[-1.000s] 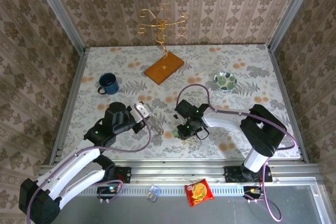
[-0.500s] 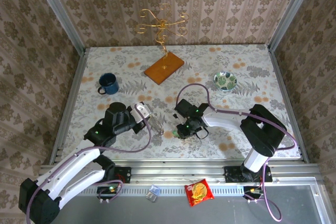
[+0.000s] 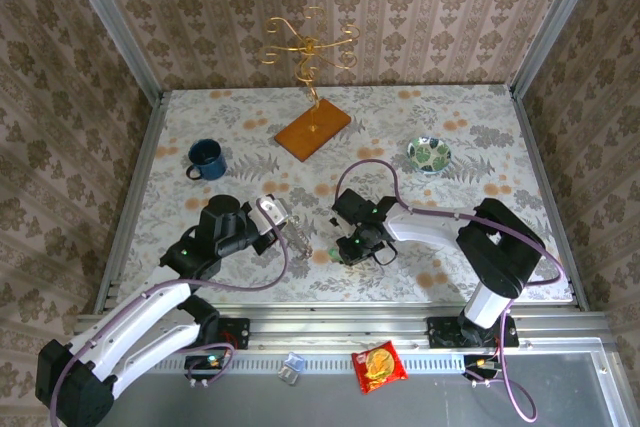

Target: Put the keys on the keyring

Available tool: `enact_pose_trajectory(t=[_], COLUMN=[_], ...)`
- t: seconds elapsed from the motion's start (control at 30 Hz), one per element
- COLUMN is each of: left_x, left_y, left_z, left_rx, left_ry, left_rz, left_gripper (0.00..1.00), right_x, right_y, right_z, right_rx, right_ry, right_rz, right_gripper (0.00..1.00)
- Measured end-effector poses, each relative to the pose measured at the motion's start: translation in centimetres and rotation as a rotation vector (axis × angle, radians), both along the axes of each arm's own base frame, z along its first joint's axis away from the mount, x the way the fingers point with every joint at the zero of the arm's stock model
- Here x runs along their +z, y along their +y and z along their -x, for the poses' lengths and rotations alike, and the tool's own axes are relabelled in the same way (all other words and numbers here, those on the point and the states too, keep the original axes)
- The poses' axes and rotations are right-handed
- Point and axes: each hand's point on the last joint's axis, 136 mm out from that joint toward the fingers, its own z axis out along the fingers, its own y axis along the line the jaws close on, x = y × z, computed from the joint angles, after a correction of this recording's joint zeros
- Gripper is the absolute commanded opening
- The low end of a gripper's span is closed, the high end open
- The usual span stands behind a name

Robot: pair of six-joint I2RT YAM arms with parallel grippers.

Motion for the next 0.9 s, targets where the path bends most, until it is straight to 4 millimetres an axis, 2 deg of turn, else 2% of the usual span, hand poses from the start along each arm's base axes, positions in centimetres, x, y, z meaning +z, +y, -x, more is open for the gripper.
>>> enact_pose_trajectory(t=[0.53, 0.63, 0.77, 0.9], left_x=[0.0, 0.0, 0.0, 0.0], left_y=[0.0, 0.0, 0.0, -0.1], left_z=[0.0, 0.0, 0.0, 0.1], left_rx=[0.0, 0.0, -0.001, -0.005], left_ry=[-0.001, 0.0, -0.001, -0.002], left_rz=[0.0, -0.001, -0.001, -0.001], left_gripper=[0.0, 0.0, 0.0, 0.0], right_x=[0.0, 0.0, 0.0, 1.8], right_y=[0.0, -0.3, -0.5, -0.9], right_z=[0.1, 0.3, 0.3, -0.2], right_rx=[0.008, 0.012, 0.014, 0.029], right_ry=[0.005, 0.013, 0.011, -0.063], right_rz=[0.004, 0.013, 0.023, 0.032], right_gripper=[0.05, 0.0, 0.0, 0.0])
